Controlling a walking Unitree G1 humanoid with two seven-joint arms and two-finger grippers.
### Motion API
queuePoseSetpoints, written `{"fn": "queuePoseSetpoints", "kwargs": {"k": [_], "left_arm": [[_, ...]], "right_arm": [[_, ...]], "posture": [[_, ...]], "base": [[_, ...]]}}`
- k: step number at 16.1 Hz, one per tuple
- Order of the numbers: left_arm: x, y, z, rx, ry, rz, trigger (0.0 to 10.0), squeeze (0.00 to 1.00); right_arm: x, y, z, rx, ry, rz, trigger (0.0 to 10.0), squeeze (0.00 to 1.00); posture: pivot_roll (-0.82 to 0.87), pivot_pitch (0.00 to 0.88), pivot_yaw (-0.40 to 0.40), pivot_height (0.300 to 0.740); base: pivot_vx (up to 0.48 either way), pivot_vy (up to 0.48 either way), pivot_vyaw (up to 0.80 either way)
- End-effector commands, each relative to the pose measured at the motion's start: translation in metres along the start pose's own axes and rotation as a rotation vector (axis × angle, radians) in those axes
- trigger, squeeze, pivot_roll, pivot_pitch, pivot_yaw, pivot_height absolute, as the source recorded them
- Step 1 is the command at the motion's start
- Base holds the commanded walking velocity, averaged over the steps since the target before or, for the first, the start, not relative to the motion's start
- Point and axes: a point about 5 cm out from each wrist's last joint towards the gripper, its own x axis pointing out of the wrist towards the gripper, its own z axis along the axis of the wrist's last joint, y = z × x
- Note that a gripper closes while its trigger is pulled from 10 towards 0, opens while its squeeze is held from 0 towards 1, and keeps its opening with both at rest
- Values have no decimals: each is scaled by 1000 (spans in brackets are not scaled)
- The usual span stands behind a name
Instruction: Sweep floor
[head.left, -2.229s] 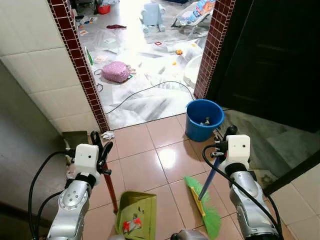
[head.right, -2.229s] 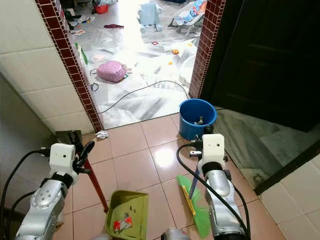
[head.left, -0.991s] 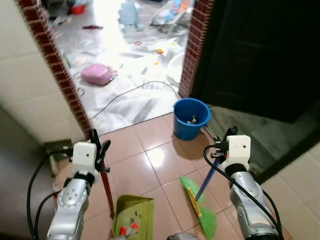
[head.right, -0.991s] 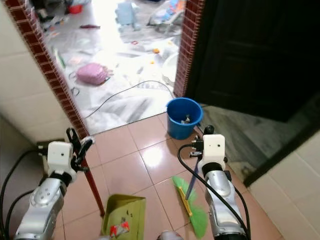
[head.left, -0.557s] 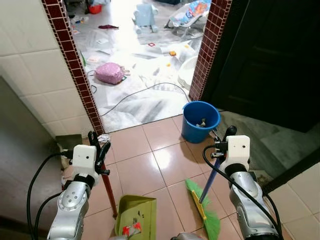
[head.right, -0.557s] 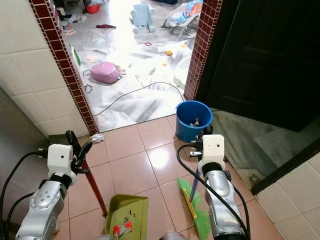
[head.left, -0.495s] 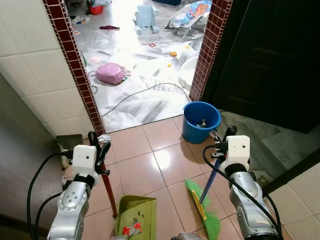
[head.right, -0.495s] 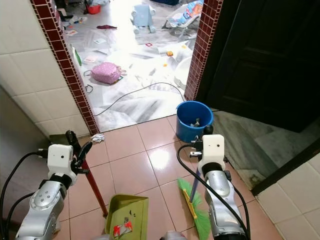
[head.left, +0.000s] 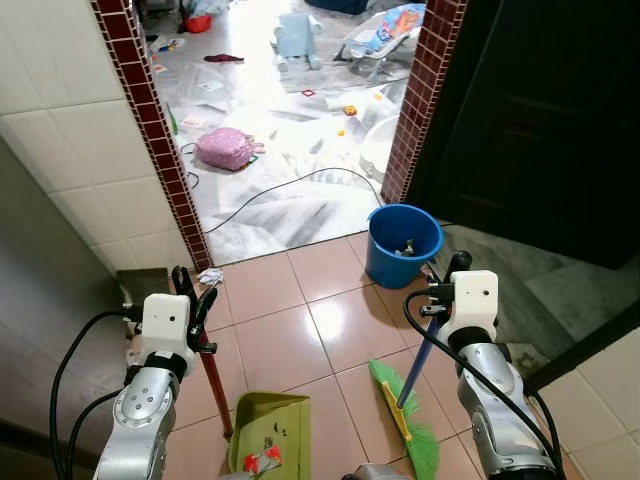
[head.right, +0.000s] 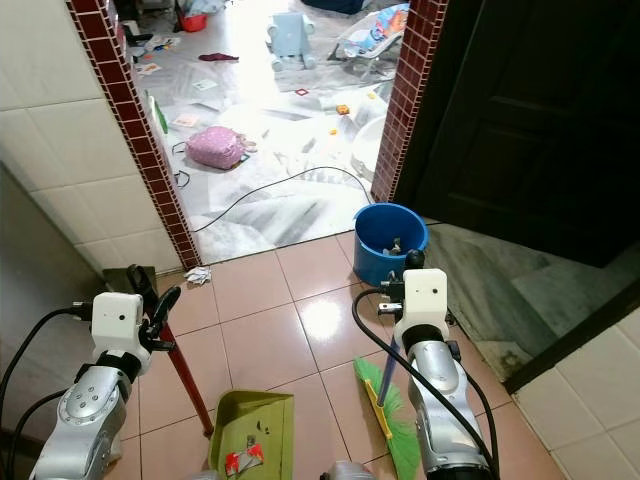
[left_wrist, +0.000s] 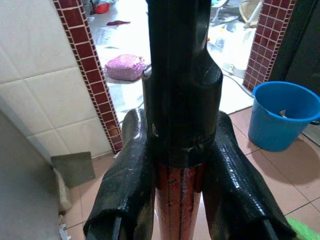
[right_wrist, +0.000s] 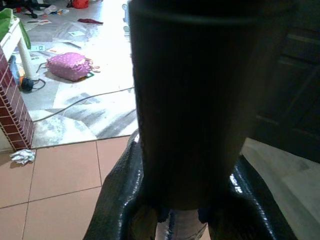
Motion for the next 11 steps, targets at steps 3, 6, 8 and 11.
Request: {"fn": "queuePoseSetpoints", "kwargs": {"k": [3, 6, 8, 11], "left_arm": [[-1, 10, -2, 56, 18, 32, 10000, 0], [0, 11, -1, 55, 13, 38, 10000, 0], [0, 11, -2, 53, 15, 38, 10000, 0], [0, 11, -2, 52, 17, 39, 10000, 0]], "right_arm": [[2, 3, 3, 29, -4, 14, 10000, 0], [3, 1, 4, 32, -7, 9, 10000, 0], [5, 1, 5, 32, -11, 11, 10000, 0], [6, 2, 5, 24, -6, 14, 10000, 0]], "posture": [[-64, 0, 16, 740], [-69, 0, 13, 740], [-69, 0, 11, 740], [-68, 0, 11, 740]], "base": [[0, 0, 0], [0, 0, 0], [0, 0, 0], [0, 0, 0]]}}
